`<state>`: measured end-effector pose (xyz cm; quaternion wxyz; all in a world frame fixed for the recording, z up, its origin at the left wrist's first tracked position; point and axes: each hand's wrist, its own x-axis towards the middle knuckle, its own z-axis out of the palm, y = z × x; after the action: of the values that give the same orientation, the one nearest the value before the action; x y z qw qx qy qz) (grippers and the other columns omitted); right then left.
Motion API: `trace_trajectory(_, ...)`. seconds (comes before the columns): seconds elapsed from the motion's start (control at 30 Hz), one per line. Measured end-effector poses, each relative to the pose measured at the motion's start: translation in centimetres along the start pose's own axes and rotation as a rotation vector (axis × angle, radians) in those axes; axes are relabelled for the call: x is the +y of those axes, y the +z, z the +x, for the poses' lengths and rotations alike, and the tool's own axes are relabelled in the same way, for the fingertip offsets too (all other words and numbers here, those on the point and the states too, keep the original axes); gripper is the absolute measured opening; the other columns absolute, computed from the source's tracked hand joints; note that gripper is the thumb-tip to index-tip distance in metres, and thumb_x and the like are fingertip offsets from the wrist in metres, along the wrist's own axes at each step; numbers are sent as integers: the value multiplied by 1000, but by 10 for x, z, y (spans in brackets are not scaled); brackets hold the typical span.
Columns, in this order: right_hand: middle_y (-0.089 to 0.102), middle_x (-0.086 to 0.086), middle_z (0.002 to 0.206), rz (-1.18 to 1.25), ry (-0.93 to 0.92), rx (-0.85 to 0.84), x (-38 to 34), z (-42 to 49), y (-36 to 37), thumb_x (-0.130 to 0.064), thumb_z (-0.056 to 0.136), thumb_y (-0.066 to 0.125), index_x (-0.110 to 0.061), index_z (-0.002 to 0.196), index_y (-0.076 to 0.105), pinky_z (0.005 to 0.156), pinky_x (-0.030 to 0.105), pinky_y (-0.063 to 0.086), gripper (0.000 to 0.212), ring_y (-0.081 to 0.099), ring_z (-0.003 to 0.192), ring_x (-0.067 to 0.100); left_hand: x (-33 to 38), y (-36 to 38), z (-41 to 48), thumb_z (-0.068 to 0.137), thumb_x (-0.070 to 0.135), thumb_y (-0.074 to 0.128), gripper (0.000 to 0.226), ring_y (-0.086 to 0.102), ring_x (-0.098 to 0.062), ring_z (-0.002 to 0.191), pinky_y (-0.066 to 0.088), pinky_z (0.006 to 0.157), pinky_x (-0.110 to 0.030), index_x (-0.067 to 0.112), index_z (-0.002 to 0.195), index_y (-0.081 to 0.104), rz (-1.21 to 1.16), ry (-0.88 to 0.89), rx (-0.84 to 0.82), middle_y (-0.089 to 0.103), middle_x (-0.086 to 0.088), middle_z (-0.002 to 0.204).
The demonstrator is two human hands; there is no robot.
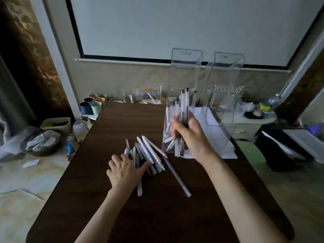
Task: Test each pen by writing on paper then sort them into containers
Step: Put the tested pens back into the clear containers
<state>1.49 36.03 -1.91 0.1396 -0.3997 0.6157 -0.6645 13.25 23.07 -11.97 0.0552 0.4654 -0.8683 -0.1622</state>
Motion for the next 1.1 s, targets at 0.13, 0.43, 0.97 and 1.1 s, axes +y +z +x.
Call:
trace_trajectory(0.13,49,-6,65,-74,-196,327,-22,21,-47,-9,97,48,-17,90,46,63,26,46,10,49,57,9,9,4,2,70,79,47,99,34,-30,123,35,98,-41,4,133,32,-17,-4,-34,33,-13,129)
trace_trajectory(0.43,56,0,86,-170,-145,640,-12,59,-109,-7,92,55,-17,102,44,72,18,45,17,56,69,-3,10,2,7,78,58,60,79,36,-31,120,39,96,-38,2,127,35,-42,-25,-35,33,-15,128)
trace_trajectory(0.97,53,-9,99,-385,-375,615,11,-14,-43,-5,90,48,-17,102,50,86,31,45,17,53,92,10,-9,-17,37,91,21,55,26,59,-27,90,39,66,-28,0,105,49,-256,3,-158,58,-12,97)
trace_trajectory(1.1,56,9,76,-477,-439,236,12,-35,2,-2,89,47,-4,90,53,62,16,43,6,53,67,14,-24,-36,30,92,10,54,12,50,-11,50,42,52,-29,7,84,46,-762,239,-222,54,-4,61)
